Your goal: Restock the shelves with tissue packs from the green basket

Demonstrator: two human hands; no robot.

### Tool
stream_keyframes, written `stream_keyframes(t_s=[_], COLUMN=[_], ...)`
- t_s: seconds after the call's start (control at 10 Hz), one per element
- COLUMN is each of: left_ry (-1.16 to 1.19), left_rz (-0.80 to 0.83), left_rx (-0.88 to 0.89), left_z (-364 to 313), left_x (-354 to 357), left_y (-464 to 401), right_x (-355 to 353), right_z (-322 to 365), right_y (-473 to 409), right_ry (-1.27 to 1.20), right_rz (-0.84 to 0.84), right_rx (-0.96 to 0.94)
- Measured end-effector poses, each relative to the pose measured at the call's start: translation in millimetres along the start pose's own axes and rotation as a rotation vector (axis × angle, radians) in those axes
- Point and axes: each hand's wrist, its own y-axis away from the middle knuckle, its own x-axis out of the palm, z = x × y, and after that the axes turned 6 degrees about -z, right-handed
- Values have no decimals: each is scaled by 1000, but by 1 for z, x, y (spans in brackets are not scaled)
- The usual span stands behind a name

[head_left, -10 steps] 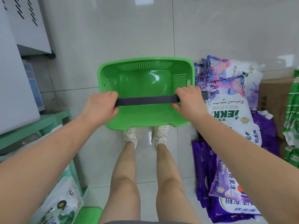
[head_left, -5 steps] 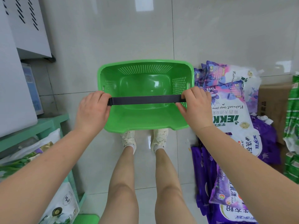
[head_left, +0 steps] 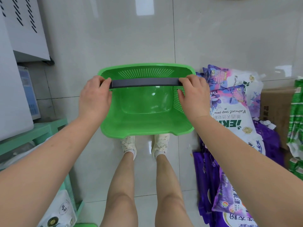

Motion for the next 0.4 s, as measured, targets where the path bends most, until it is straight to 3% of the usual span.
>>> stream_keyframes(t_s=[0.1, 0.2, 0.4], left_ry=[-27, -48, -233], left_rz=[33, 98, 427], left_rx=[-5, -12, -62], left_z=[-1, -3, -3], left_x=[6, 12, 23], left_y=[-4, -13, -36], right_x=[4, 7, 25], right_z=[0, 0, 2], right_y=[-7, -19, -35], right_ry=[-7, 26, 173], right_rz=[40, 198, 591], right_rx=[-16, 28, 44])
